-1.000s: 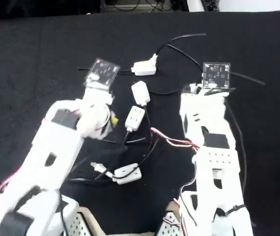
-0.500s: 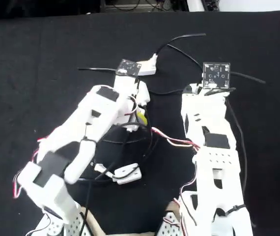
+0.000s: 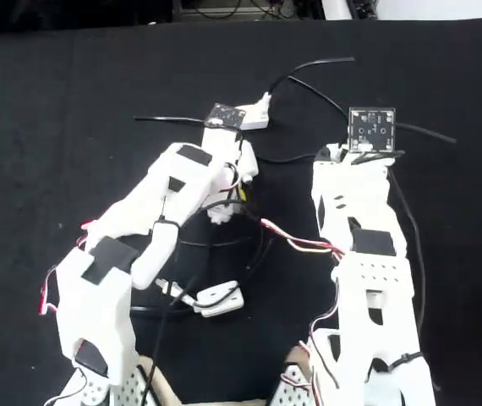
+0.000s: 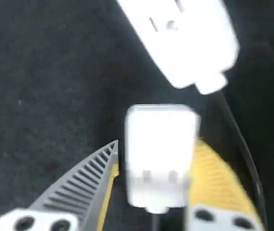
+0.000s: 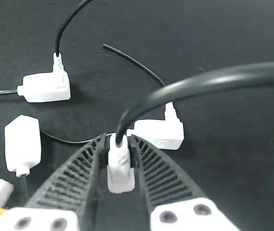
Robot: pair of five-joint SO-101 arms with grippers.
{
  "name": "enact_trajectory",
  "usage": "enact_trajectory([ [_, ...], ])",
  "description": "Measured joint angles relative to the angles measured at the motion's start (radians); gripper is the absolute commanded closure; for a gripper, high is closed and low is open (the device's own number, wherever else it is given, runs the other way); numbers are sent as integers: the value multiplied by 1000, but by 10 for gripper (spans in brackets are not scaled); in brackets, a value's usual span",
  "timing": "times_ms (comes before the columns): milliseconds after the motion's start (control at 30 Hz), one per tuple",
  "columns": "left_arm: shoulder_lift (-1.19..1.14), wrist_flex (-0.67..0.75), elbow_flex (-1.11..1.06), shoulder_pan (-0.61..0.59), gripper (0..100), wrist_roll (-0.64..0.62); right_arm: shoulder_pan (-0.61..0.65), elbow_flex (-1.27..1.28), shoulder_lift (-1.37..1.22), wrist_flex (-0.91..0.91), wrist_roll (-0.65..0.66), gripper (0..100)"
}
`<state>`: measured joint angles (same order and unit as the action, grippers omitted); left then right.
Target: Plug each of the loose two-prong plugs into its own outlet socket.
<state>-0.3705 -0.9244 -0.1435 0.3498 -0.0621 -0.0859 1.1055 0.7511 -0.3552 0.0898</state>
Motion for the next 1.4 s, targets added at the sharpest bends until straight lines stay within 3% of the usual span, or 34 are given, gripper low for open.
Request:
enact_trajectory([
  [67,18,-23,-3,-6,978,29,0,0,0,0,0,987],
  [600,385,-81,-354,-123,965,275,46,0,0,0,0,987],
  [867,390,-71,-368,-206,727,388,51,0,0,0,0,987],
  [1100,390,-71,-368,-204,722,416,127,29,0,0,52,987],
  [1400,381,-40,-373,-201,747,497,127,29,0,0,63,987],
])
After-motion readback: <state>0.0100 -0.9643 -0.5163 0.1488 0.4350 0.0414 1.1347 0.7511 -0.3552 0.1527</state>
